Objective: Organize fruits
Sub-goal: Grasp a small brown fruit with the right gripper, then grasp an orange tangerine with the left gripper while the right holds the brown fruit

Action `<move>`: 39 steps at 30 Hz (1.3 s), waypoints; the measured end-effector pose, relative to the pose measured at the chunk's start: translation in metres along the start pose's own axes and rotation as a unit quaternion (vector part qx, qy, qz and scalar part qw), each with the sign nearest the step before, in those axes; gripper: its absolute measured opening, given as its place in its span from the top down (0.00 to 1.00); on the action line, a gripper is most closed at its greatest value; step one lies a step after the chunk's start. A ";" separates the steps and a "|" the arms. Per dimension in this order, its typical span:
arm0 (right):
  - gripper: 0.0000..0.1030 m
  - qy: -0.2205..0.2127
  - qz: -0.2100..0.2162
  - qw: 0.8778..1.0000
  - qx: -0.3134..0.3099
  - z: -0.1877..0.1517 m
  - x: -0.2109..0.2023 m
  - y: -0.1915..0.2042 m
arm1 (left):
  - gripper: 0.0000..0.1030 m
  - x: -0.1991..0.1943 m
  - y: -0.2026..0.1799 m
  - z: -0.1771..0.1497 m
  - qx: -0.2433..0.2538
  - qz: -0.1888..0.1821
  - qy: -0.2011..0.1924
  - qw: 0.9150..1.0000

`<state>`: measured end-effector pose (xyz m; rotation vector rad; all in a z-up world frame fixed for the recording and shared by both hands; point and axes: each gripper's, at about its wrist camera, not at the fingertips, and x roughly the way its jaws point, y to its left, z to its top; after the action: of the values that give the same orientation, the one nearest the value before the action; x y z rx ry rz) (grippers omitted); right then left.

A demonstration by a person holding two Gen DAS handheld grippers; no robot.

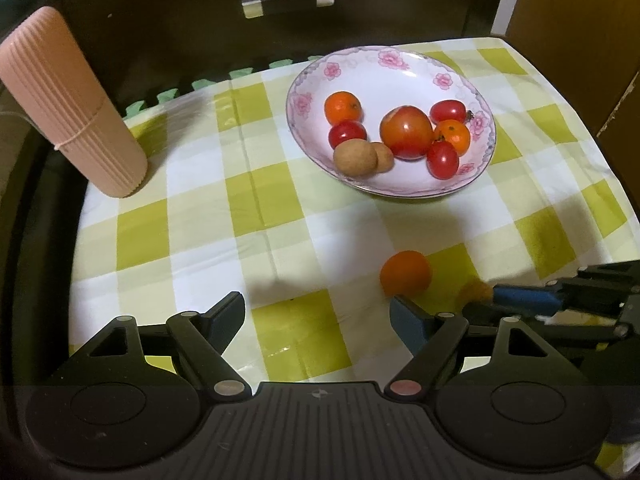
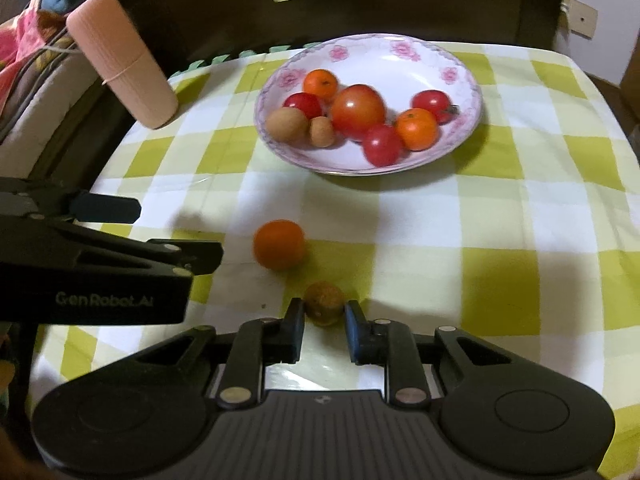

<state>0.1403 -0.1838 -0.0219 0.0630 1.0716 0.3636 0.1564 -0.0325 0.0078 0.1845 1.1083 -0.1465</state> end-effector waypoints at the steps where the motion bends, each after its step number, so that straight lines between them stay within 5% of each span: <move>1: 0.79 -0.001 0.000 1.000 0.004 0.000 -0.001 -0.003 | 0.18 0.001 -0.001 0.000 0.002 0.000 0.001 1.000; 20: 0.79 -0.009 -0.013 0.999 0.043 -0.011 -0.013 -0.034 | 0.19 0.019 -0.008 0.015 -0.046 -0.086 0.014 0.995; 27: 0.79 -0.009 -0.021 0.999 0.049 -0.011 -0.015 -0.037 | 0.20 0.031 -0.023 0.015 -0.029 -0.079 0.019 0.996; 39: 0.79 -0.008 -0.031 0.998 0.050 -0.014 -0.017 -0.040 | 0.45 0.040 -0.030 0.012 -0.008 -0.048 0.012 0.999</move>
<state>0.1316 -0.2288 -0.0235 0.1217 1.0725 0.2534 0.1780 -0.0658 -0.0249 0.1196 1.1415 -0.2222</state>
